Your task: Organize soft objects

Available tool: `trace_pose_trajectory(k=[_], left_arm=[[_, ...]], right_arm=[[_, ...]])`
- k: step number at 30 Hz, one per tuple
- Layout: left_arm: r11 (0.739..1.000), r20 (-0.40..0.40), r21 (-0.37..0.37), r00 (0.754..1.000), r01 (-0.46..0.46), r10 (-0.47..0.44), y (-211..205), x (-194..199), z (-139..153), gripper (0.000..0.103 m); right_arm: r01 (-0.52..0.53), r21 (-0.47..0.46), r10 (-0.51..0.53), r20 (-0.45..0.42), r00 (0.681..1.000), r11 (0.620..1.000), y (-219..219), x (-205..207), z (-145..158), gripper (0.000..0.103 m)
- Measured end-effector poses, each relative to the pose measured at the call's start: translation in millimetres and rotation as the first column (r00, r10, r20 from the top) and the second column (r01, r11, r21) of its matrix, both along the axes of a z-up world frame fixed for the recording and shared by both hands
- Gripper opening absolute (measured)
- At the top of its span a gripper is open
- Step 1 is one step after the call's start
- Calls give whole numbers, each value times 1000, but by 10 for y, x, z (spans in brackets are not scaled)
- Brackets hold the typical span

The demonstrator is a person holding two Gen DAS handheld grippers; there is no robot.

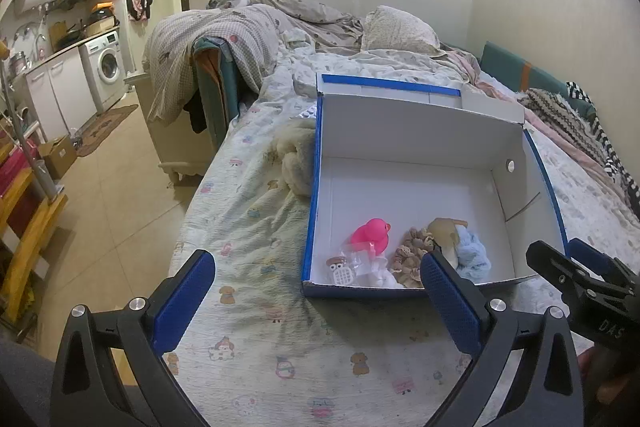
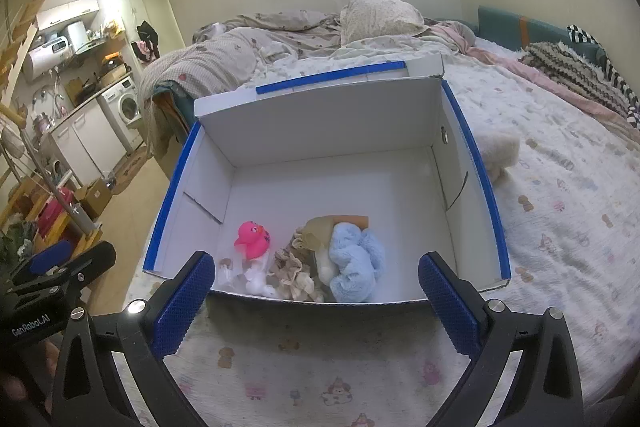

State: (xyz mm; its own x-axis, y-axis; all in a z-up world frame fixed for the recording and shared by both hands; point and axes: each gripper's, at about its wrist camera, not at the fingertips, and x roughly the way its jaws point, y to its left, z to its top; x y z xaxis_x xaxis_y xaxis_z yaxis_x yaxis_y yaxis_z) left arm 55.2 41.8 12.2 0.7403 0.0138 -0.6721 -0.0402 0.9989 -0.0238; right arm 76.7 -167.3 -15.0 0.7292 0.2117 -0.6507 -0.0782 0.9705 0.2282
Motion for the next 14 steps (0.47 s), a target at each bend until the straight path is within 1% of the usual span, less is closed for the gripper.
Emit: trace_pose_trajectory(k=[14], left_arm=[[1000, 1, 0, 1000, 2, -2, -11, -13, 1, 102]], right_arm=[[10, -3, -11, -4, 1000, 1000, -43, 12, -34, 103]])
